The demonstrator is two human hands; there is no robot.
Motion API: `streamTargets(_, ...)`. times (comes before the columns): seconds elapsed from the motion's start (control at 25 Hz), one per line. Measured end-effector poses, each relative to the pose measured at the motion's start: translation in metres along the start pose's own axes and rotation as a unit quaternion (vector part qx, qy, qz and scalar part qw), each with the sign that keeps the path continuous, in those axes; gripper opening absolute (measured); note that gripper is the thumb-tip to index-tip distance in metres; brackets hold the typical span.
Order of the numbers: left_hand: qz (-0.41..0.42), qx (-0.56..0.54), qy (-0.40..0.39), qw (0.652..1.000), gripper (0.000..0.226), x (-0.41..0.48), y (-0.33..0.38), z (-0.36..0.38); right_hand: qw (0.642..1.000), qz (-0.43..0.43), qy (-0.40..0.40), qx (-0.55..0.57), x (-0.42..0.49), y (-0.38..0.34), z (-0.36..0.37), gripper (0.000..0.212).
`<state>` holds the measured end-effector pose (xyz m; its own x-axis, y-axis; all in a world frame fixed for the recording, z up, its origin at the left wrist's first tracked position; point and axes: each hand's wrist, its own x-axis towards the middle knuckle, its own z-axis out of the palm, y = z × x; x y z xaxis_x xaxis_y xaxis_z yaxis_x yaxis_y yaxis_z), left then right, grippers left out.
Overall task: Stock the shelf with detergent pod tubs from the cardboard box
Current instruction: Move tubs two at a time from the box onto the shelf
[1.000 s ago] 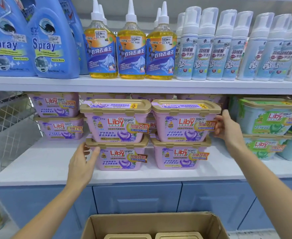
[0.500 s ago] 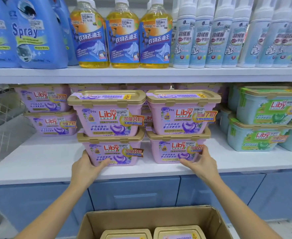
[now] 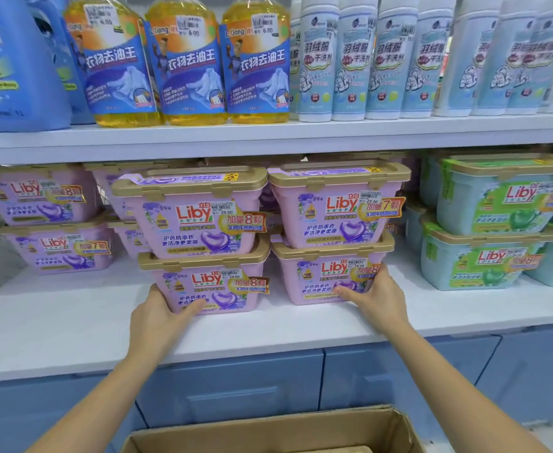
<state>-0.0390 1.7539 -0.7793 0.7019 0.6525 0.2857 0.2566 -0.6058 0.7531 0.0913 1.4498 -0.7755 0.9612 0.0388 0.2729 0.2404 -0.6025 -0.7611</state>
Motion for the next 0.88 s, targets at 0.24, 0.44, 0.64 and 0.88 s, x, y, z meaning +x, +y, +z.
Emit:
streamTargets(0.24,0.007,-0.001,-0.009,1.000,0.056,0.013,0.025,0.032,1.000,0.005,0.000,-0.010,0.033,0.017,-0.015,0.068)
streamTargets(0.44,0.012,0.008,-0.017,1.000,0.058,0.020,0.036,0.051,1.000,0.023,0.010,-0.018,0.046,0.032,-0.023,0.071)
streamTargets(0.64,0.011,0.008,-0.030,0.999,0.063,0.024,0.043,0.066,0.999,0.021,0.010,0.037,0.051,0.043,-0.034,0.065)
streamTargets(0.88,-0.003,0.025,-0.021,0.999,0.064,0.026,0.040,0.072,0.998,0.019,-0.004,0.060,0.050,0.044,-0.036,0.063)
